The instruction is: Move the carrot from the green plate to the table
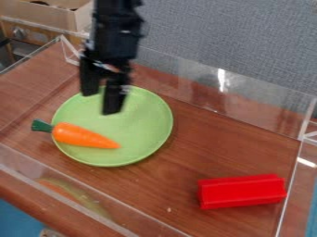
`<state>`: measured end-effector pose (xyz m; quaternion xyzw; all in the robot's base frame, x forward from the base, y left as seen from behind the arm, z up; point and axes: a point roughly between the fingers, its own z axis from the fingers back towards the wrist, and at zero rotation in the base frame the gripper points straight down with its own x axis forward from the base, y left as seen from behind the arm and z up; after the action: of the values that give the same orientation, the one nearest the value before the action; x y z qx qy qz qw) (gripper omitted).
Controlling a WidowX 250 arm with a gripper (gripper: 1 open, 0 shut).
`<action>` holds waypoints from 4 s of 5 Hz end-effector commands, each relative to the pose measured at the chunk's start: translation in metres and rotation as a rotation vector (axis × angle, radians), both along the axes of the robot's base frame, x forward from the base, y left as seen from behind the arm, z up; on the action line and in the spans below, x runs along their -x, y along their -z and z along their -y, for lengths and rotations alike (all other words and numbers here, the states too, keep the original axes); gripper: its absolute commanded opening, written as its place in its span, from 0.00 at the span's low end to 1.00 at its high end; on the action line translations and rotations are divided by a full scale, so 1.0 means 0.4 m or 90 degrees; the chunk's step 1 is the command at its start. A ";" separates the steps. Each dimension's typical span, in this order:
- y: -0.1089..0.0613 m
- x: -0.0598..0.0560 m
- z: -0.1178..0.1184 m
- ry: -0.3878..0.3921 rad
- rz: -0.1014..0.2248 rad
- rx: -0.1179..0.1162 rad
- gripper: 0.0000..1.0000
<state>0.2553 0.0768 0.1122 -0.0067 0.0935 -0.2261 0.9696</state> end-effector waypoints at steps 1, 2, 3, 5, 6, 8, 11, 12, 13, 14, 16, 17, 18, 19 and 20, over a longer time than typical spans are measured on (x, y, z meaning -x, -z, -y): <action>-0.011 0.011 -0.100 0.065 0.033 -0.009 1.00; 0.031 0.024 -0.129 0.109 0.030 0.002 1.00; 0.062 0.015 -0.114 0.183 0.022 0.016 1.00; 0.096 -0.009 -0.089 0.280 0.015 0.038 1.00; 0.124 -0.017 -0.094 0.279 0.015 0.047 1.00; 0.163 -0.037 -0.118 0.277 0.014 0.055 0.00; 0.161 -0.044 -0.146 0.291 0.018 0.061 0.00; 0.138 -0.039 -0.151 0.295 0.020 0.061 0.00; 0.132 -0.038 -0.164 0.292 0.023 0.060 0.00; 0.128 -0.039 -0.175 0.291 0.025 0.059 0.00; 0.102 -0.068 -0.065 0.440 0.028 0.058 0.00; 0.118 -0.067 -0.095 0.419 0.027 0.056 0.00; 0.134 -0.067 -0.126 0.398 0.026 0.054 0.00; 0.101 -0.070 -0.107 0.399 0.031 0.047 0.00; 0.068 -0.072 -0.088 0.400 0.036 0.042 0.00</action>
<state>0.2755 0.1101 0.0627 -0.0331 0.0813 -0.5160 0.8521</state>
